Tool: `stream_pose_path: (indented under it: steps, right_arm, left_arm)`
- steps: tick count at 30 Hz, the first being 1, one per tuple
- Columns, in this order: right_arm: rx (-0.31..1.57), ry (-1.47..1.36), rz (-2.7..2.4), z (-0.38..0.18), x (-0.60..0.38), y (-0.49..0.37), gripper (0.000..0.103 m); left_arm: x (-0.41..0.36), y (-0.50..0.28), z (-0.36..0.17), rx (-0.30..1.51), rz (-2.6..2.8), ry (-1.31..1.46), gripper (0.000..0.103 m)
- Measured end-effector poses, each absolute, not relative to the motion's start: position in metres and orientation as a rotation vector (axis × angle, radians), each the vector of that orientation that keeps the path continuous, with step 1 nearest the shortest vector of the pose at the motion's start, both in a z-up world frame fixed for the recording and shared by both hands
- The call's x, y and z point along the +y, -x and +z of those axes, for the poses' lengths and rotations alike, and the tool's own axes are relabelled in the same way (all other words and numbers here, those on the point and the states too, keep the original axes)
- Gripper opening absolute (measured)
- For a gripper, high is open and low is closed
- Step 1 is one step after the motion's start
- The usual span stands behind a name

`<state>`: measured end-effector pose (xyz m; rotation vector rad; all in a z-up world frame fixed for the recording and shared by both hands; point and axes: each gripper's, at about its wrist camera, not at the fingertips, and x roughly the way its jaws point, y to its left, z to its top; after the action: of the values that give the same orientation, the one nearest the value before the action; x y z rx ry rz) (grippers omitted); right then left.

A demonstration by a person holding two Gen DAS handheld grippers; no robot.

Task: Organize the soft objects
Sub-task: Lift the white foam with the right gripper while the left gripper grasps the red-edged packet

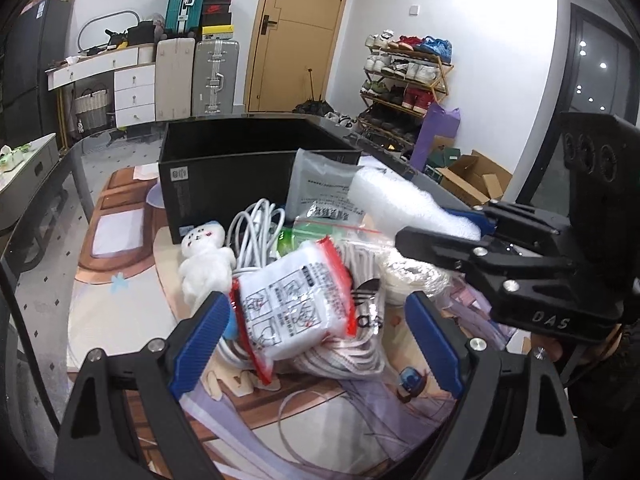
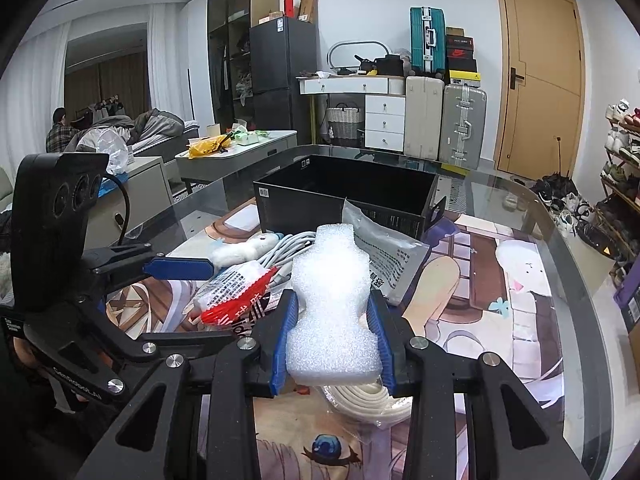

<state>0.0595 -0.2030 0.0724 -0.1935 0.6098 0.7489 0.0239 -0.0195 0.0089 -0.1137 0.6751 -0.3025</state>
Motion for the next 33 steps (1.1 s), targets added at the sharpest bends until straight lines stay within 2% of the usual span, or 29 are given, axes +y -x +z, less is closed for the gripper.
stream_pose_path:
  steps: [12, 14, 16, 18, 33]
  right_arm:
    - [0.612, 0.193, 0.754, 0.072, -0.202, -0.061, 0.036]
    - [0.609, 0.194, 0.754, 0.072, -0.203, -0.061, 0.036]
    - [0.607, 0.194, 0.757, 0.072, -0.202, -0.06, 0.036]
    - [0.606, 0.193, 0.757, 0.072, -0.202, -0.06, 0.036]
    - [0.576, 0.188, 0.763, 0.078, -0.202, -0.053, 0.036]
  left_arm:
    - [-0.018, -0.033, 0.001, 0.708, -0.321, 0.172, 0.089]
    - [-0.015, -0.033, 0.001, 0.705, -0.313, 0.191, 0.084]
    - [-0.011, -0.034, 0.0, 0.708, -0.288, 0.197, 0.063]
    - [-0.008, -0.037, -0.003, 0.721, -0.255, 0.202, 0.051]
    - [-0.006, -0.026, 0.015, 0.656, -0.219, 0.173, 0.047]
